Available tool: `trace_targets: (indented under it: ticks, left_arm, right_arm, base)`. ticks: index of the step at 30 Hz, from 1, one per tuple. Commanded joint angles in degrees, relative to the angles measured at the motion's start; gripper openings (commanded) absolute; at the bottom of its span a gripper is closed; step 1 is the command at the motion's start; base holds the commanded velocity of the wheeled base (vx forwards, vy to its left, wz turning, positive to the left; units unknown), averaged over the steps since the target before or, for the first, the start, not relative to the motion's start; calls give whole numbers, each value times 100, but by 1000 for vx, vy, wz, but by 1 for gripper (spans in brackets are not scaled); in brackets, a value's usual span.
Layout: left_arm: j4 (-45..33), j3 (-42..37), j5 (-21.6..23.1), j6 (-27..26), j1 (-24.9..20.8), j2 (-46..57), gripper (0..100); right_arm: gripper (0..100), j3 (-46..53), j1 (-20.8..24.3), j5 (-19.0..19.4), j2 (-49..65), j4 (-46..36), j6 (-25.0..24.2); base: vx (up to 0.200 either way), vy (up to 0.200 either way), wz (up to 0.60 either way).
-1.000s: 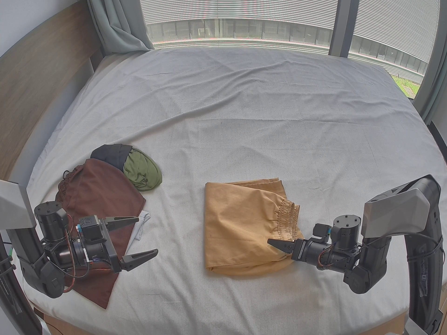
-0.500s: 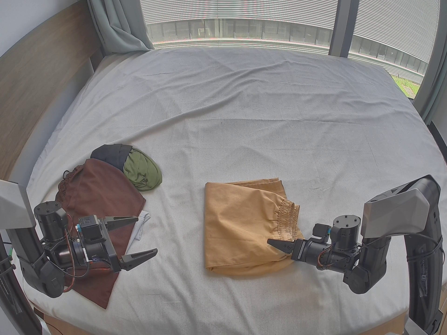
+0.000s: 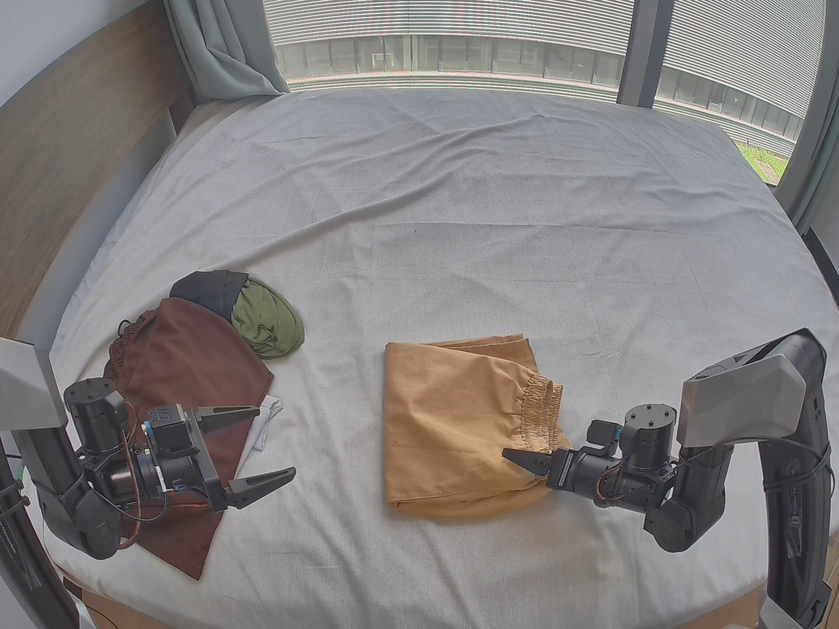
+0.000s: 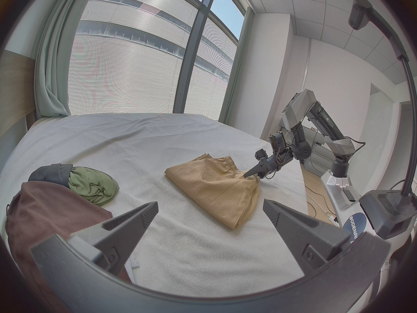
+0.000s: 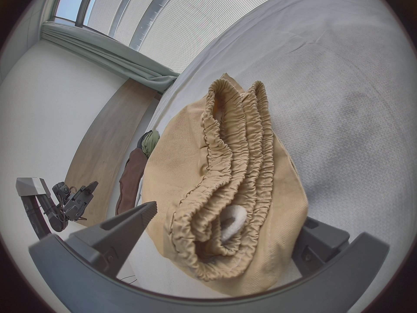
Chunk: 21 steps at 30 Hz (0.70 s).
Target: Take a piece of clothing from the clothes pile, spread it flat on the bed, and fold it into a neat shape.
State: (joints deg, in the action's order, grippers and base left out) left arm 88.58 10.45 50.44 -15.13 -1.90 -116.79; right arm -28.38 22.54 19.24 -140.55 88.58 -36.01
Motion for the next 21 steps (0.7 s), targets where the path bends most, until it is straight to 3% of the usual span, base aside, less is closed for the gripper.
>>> trace_targets:
  ticks: [1, 21]
  left_arm:
    - [2, 1, 0, 1, -3, 7, 100]
    - [-7, 10, 9, 1, 6, 24, 100]
  right_arm:
    - [0, -10, 5, -25, -8, 2, -2]
    - [0, -1, 145, -16, 475, 2, -11]
  base:
    - [0, 0, 0]
    - [0, 0, 0]
